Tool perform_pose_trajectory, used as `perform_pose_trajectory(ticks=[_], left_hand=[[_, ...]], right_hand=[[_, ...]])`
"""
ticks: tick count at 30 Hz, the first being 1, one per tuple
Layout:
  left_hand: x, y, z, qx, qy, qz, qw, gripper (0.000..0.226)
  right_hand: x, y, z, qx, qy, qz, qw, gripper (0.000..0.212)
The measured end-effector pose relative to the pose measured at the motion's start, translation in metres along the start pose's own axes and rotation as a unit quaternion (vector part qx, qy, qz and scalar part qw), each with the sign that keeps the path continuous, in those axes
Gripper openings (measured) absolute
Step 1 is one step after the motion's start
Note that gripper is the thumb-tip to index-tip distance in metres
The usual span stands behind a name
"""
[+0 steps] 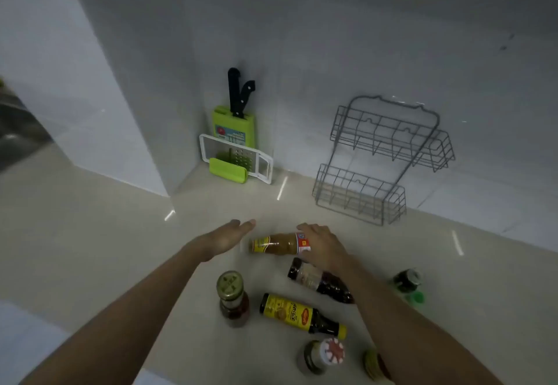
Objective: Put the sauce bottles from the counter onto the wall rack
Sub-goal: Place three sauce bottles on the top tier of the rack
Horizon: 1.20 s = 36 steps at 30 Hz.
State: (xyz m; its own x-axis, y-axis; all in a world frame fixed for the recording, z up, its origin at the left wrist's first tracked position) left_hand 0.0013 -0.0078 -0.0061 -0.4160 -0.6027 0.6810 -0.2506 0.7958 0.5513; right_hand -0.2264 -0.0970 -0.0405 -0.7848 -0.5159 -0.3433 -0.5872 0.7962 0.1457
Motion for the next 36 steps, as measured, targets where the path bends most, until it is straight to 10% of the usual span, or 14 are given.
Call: perform_pose_trajectory(ticks=[15,23,31,36], left_hand=[[-0.002,-0.038,0.008,0.057,-0.023,0.016,0.998,0.064],[0.04,-0.043,-0.01,0.133,0.101,0.088,0.982,0.055],[0.162,-0.068,-0.006,0.051,0.23,0.182,0.955,0.086],[0.23,-0.073,0.002,-0.011,0.246,0.211,0.946,0.071]], right_hand=[[0.004,-0.047,0.024,-0.064,0.226,-0.008,0.972,0.067],[0.008,-0.036,-0.01,0.135,-0.036,0.128,0.982,0.061],[-0.014,-0.036,-0.142,0.493,-0.287,0.109,0.814,0.052],[0.012,-0.065,-0.193,0.576,-0.333,0.116,0.737,0.066]])
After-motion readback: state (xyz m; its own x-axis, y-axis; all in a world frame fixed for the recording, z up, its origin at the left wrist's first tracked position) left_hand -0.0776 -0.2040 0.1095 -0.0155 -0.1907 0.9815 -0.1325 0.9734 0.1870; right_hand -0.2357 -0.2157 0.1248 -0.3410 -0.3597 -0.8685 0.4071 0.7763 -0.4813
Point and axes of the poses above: each hand's wrist, its own y-axis away from the middle knuckle, its own z-axis out of the palm, x = y × z, the point moved 1 cm from there along -y, towards the middle knuckle, and after that the axes turned 8 degrees about x, right-handed, at the moved point
